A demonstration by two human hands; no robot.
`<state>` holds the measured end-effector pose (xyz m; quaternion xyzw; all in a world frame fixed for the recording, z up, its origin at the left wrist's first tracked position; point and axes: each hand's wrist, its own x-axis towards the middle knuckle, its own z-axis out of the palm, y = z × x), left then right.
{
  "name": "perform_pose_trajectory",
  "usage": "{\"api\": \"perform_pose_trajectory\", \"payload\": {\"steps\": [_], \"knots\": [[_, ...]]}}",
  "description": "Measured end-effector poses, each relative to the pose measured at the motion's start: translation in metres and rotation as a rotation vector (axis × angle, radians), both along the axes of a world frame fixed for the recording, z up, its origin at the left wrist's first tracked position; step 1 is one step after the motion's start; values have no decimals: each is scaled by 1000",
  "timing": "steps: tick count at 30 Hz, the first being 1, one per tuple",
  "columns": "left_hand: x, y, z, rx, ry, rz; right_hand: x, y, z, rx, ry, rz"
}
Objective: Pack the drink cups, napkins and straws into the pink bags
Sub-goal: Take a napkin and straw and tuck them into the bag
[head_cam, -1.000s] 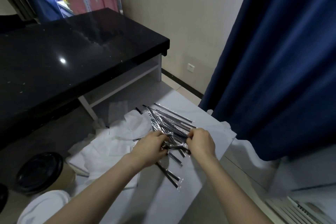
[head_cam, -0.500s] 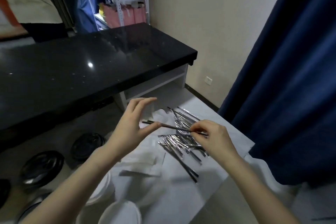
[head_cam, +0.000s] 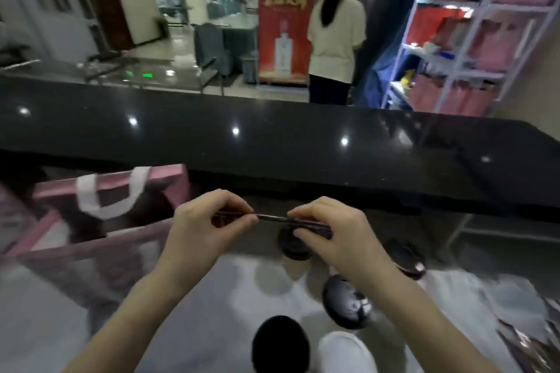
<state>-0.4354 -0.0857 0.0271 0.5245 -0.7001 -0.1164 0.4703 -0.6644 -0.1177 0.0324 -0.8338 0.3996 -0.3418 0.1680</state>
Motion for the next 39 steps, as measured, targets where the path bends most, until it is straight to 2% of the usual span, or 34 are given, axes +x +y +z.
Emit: {"api": "perform_pose_trajectory", "payload": {"steps": [5, 10, 14, 17, 24, 28, 31, 36, 39], "knots": [[126, 49, 3, -10, -56, 214, 149, 6, 2, -16, 84, 163], [224, 70, -5, 5, 40, 350, 237, -1, 9, 35, 64, 197], [281, 65, -25, 204, -77, 364, 280, -13, 4, 165, -106, 120], [301, 56, -44, 319, -155, 285, 308, -16, -6, 243, -63, 134], [329, 55, -55, 270, -170, 261, 306, -31, -27, 262, 304, 1], [328, 55, -57, 251, -151, 253, 305, -40, -28, 251, 435, 98], [322, 51, -59, 227, -156, 275, 307, -49, -26, 108, 428, 176], [317, 39, -56, 151, -193, 326, 306, -69, -25, -191, 496, 152], [318, 21, -50, 173, -226, 374, 306, -87, -24, -213, 573, 130]]}}
